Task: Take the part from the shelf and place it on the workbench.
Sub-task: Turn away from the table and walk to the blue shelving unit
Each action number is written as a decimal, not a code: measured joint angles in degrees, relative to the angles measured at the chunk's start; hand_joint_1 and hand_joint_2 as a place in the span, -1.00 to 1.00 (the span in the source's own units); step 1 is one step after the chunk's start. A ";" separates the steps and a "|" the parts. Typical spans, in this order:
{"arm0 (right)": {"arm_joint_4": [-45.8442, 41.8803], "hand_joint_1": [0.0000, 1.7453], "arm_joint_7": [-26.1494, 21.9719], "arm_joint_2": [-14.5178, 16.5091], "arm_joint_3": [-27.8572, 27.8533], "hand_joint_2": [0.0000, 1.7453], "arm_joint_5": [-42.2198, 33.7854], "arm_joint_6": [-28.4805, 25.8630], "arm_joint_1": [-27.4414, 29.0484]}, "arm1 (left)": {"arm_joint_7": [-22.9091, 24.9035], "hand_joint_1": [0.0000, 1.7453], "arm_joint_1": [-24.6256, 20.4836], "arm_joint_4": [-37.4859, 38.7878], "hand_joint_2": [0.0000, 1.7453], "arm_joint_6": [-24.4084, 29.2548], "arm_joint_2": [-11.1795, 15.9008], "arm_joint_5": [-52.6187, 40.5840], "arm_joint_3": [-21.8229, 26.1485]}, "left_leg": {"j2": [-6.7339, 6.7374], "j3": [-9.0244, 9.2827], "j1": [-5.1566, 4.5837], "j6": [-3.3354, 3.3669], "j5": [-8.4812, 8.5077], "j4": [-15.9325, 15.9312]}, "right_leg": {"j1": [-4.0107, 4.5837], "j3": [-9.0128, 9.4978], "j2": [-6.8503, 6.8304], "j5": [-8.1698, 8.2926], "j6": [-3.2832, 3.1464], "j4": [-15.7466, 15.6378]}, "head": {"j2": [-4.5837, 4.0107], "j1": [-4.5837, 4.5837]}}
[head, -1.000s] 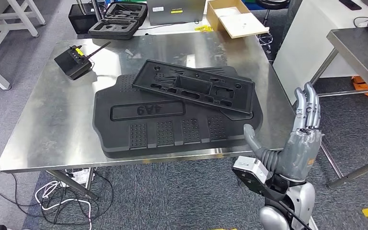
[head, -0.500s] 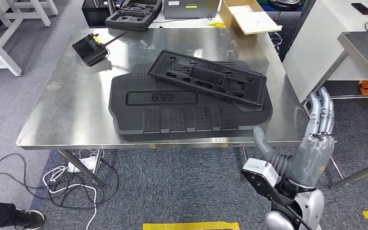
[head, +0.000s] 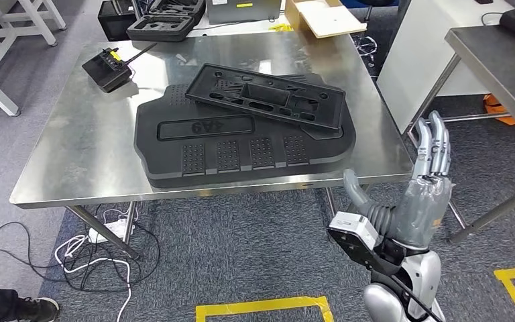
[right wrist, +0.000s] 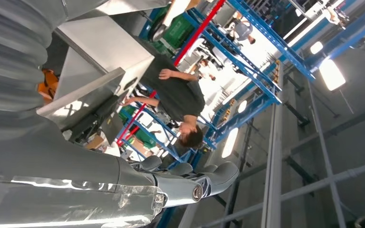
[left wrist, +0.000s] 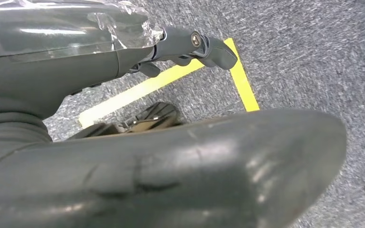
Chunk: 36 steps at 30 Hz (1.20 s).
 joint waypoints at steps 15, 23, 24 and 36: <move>1.15 -1.00 0.04 -0.02 0.10 1.00 0.02 0.00 -1.05 | -0.14 -1.00 0.39 0.00 -1.00 0.09 -0.13 0.56 0.00 | 0.18 -3.96 0.11 1.50 3.93 -2.35 | -0.26 2.07 0.31 -4.46 2.15 3.96 | 0.00 2.73; 1.48 -1.00 0.32 -0.02 0.11 1.00 0.62 0.00 -1.23 | -0.15 -1.00 0.51 0.00 -1.00 0.09 -0.15 0.92 0.00 | 0.08 -9.25 0.18 -1.08 -2.76 8.77 | -0.40 1.77 0.03 -1.38 -0.48 -0.78 | 0.00 1.22; 1.50 -1.00 0.46 -0.02 0.11 1.00 0.76 0.00 -1.20 | -0.16 -1.00 0.61 0.00 -1.00 0.09 -0.16 0.97 0.00 | 0.06 -10.83 0.26 -1.27 -5.02 13.20 | -0.36 1.27 -0.02 -1.09 -0.57 -0.67 | 0.00 0.92; 1.55 -1.00 0.28 0.13 0.13 1.00 1.07 0.00 -0.91 | -0.14 -1.00 0.62 0.01 -1.00 -0.30 -0.15 1.04 0.00 | 0.11 -0.38 0.24 1.64 1.62 -3.68 | -0.21 -2.15 0.10 -0.87 2.05 2.17 | 0.00 0.02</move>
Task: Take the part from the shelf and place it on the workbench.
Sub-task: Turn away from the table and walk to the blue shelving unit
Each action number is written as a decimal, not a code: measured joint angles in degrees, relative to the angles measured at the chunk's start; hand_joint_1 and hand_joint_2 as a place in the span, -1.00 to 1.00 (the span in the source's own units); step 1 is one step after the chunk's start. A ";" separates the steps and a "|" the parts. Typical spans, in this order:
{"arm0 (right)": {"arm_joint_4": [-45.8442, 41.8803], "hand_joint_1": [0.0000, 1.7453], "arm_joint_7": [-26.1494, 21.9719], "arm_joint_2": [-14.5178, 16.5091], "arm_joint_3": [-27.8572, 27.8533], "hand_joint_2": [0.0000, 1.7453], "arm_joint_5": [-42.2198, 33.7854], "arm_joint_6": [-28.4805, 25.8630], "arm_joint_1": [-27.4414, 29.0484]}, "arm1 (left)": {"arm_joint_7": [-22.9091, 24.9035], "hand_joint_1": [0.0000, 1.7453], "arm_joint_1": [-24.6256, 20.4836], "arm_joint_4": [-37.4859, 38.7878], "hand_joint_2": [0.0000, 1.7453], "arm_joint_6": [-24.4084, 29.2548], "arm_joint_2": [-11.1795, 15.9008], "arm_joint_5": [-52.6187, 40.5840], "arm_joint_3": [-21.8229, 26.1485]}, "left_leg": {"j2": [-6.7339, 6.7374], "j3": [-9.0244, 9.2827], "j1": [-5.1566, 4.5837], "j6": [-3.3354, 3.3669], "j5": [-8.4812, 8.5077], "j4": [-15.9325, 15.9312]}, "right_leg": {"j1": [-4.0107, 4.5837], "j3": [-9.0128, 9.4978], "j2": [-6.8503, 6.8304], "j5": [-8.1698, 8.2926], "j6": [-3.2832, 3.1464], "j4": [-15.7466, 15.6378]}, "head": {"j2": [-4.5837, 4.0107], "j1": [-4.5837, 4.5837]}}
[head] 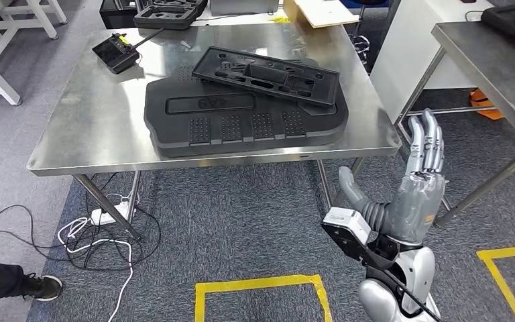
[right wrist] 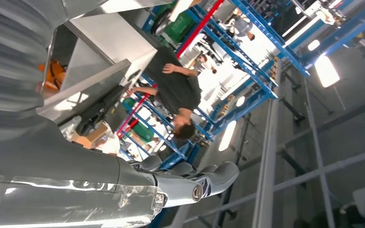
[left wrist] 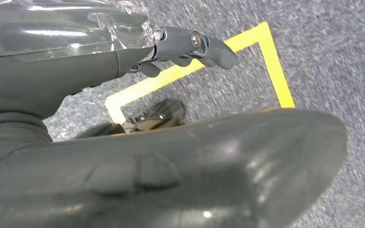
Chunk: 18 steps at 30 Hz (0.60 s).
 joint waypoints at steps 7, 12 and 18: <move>0.10 -1.00 -0.19 0.02 0.01 1.00 0.01 0.00 0.27 | 0.00 -1.00 0.09 0.02 -1.00 -0.01 0.00 0.03 0.00 | 0.20 -3.32 -0.17 0.66 1.86 0.91 | -0.13 -3.27 0.02 -7.65 0.43 13.62 | 0.00 1.97; 0.12 -1.00 -0.30 0.11 0.01 1.00 0.02 0.00 0.23 | 0.00 -1.00 -0.02 0.02 -1.00 0.22 0.00 0.11 0.00 | 0.24 -4.20 -0.53 -0.53 2.80 1.43 | 0.39 5.72 0.29 -2.29 -0.83 -2.56 | 0.00 2.88; 0.13 -1.00 -0.97 0.42 -0.02 1.00 -0.45 0.00 0.44 | -0.04 -1.00 0.14 0.01 -1.00 0.83 -0.11 0.62 0.00 | -0.03 -9.52 -0.17 -2.55 -5.53 14.27 | -0.03 3.80 -0.10 -0.32 -2.67 -3.00 | 0.00 1.19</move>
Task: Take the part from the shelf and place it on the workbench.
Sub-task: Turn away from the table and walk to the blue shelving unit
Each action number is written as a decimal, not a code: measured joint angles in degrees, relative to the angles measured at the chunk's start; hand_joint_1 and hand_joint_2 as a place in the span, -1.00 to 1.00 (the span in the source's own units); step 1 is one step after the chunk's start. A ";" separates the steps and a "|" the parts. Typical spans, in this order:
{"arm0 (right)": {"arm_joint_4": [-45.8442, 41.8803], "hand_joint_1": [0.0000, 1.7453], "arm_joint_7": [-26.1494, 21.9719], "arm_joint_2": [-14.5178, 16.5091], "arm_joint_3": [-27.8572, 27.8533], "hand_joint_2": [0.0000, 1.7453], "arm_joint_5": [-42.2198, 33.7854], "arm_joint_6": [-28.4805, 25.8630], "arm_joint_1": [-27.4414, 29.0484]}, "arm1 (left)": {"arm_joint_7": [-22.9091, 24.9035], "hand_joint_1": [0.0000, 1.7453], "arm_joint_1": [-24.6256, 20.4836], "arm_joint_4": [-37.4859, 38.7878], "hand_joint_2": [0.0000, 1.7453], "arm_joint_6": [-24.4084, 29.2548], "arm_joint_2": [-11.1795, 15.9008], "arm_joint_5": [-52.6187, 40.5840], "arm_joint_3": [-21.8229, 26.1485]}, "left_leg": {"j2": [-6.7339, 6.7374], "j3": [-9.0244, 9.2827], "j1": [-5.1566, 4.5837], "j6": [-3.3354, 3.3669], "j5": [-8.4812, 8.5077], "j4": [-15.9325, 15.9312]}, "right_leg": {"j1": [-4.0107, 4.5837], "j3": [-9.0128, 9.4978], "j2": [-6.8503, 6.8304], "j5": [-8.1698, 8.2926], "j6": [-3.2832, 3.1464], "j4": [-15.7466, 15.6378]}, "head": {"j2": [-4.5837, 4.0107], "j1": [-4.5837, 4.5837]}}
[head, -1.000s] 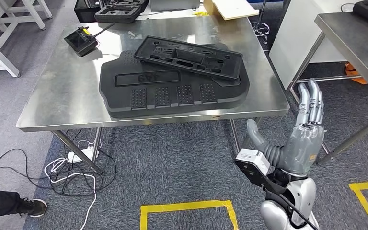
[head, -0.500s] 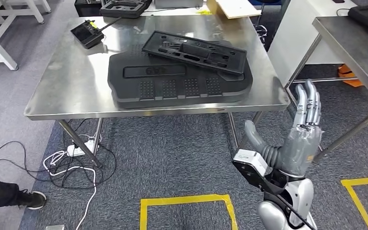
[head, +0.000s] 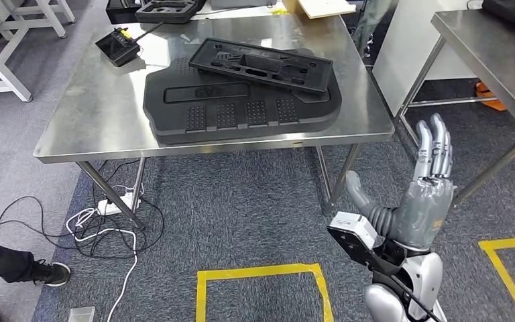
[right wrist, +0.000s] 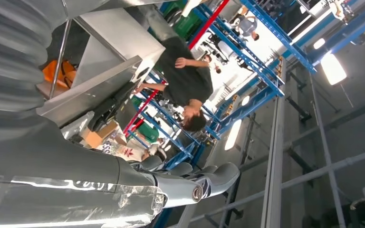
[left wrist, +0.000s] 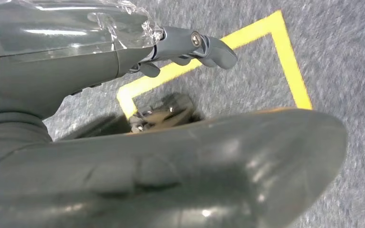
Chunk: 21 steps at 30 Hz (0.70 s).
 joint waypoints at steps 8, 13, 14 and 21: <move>-0.02 -1.00 -2.24 0.39 -0.07 0.00 -5.14 -0.01 0.15 | -0.22 -1.00 -0.04 0.00 -1.00 -0.01 -0.02 0.23 0.00 | -0.01 9.82 0.02 0.94 4.50 -12.59 | 0.25 -1.92 0.10 1.44 1.00 0.76 | -0.01 -1.34; -0.02 -1.00 -3.29 0.55 -0.18 -1.00 -6.79 -0.03 0.29 | -0.38 -1.00 -0.05 0.01 -1.00 -0.03 -0.11 0.21 -0.02 | 0.13 9.22 0.26 2.78 5.78 -14.38 | 0.16 -3.87 0.12 -0.81 2.49 4.08 | 0.00 -0.99; -0.02 -1.00 -3.36 0.55 -0.26 -1.00 -6.75 -0.04 0.39 | -0.39 -1.00 -0.13 0.01 -1.00 -0.04 -0.14 0.20 -0.02 | 0.20 8.83 0.29 3.08 6.12 -14.43 | 0.07 -5.36 0.14 -3.31 2.72 7.65 | 0.00 -0.75; -0.31 -1.00 -1.64 0.55 -0.69 -1.00 -5.78 -0.04 1.10 | -0.39 -1.00 -0.12 0.01 -1.00 -0.20 -0.19 0.18 -0.19 | 0.30 6.19 0.19 2.86 7.40 -13.30 | 0.05 -3.03 0.20 -5.05 2.67 10.36 | 0.00 1.19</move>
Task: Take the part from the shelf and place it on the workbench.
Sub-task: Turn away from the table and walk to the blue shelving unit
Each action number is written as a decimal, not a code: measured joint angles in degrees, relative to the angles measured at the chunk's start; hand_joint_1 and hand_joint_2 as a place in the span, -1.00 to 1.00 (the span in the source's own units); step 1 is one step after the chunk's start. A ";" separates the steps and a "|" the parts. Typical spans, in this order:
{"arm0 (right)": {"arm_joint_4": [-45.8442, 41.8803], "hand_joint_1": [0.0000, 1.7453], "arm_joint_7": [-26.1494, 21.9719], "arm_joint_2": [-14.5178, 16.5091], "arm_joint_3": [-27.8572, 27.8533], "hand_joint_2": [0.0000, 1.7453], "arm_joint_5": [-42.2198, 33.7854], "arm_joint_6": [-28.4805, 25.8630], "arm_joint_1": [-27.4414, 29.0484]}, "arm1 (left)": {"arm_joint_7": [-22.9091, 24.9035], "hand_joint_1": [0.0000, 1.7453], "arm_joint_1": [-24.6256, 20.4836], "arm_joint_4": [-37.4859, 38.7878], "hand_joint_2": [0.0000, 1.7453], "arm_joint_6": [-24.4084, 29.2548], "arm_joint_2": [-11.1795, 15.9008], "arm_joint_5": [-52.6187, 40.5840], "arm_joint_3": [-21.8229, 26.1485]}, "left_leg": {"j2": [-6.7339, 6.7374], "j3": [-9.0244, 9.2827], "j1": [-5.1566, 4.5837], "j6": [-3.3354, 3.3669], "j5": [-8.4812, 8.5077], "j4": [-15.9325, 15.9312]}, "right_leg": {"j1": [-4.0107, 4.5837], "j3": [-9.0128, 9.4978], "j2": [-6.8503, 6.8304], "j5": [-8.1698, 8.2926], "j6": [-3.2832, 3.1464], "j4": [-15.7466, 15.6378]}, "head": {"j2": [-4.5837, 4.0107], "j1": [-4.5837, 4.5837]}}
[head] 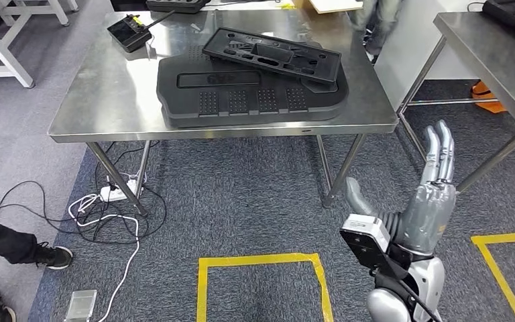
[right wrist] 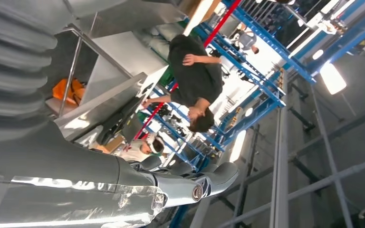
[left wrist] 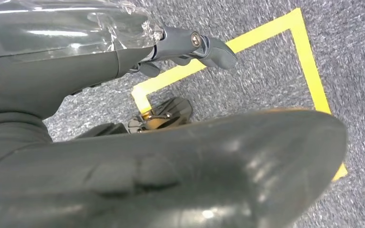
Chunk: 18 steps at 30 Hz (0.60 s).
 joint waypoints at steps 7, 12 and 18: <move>-1.14 -1.00 -0.28 0.06 -0.56 -1.00 -0.66 0.00 0.46 | 0.00 -1.00 -0.10 0.00 -1.00 -0.01 -0.01 0.00 -0.35 | 0.02 -2.32 -0.46 -2.13 -0.95 3.15 | 0.00 4.00 0.09 4.04 -1.90 -10.20 | 0.00 -0.28; -1.63 -1.00 -1.63 0.24 -1.45 -1.00 -3.64 0.00 0.92 | 0.00 -1.00 0.05 0.00 -1.00 0.05 -0.03 0.05 -0.81 | -0.18 -8.01 -0.24 -2.84 -10.18 20.27 | 0.11 2.64 -0.04 5.19 -2.83 -10.15 | 0.00 -1.90; -2.53 -1.00 -2.92 0.45 -1.84 -1.00 -3.68 -0.01 1.49 | -0.05 -1.00 -0.02 0.00 -1.00 0.16 -0.03 0.15 -0.97 | -0.16 2.95 -0.80 -0.68 -2.23 1.50 | 0.49 2.06 0.11 5.76 -2.14 -9.58 | 0.00 -2.76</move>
